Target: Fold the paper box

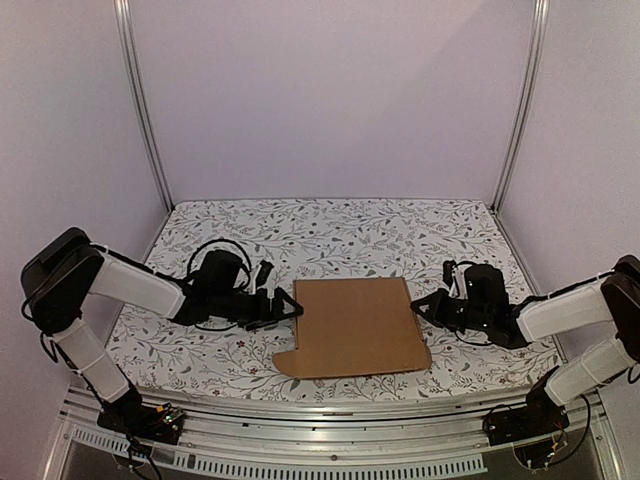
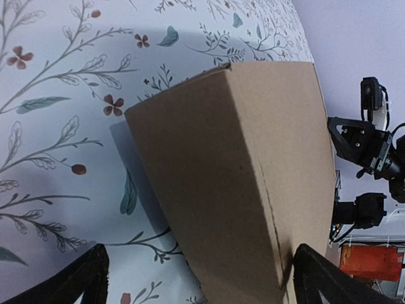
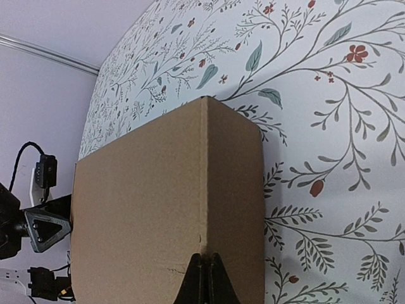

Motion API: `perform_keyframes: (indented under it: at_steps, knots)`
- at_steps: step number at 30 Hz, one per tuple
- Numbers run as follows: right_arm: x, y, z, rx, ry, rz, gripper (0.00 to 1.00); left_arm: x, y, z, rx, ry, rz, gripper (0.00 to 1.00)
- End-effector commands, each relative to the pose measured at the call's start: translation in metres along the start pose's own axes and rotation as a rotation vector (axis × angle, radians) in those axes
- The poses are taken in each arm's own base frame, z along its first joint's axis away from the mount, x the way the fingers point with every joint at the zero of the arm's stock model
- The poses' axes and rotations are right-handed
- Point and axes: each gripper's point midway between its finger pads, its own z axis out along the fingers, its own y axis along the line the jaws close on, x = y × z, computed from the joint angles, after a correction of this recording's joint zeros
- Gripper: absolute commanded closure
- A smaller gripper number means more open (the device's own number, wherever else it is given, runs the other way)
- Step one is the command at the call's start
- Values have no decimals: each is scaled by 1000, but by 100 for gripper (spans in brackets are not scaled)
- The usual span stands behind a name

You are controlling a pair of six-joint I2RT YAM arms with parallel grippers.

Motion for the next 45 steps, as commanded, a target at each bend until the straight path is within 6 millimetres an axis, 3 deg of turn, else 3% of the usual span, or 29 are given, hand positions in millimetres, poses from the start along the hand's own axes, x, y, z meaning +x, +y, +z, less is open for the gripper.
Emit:
perform_keyframes:
  at_steps: [1,10,34,37,45]
  knots:
    - [47,-76,-19,283,131,6,100,-1,-10,5,110,-5,-75,0]
    - [47,-84,-33,330,123,-28,100,-2,-20,18,219,5,-138,1]
    - [44,-83,-42,335,107,-45,100,-2,-50,48,417,71,-230,3]
    - [44,-83,-42,339,106,-45,100,-2,-53,50,428,78,-234,7]
    - [44,-83,-42,340,104,-49,100,2,-54,53,484,96,-287,31]
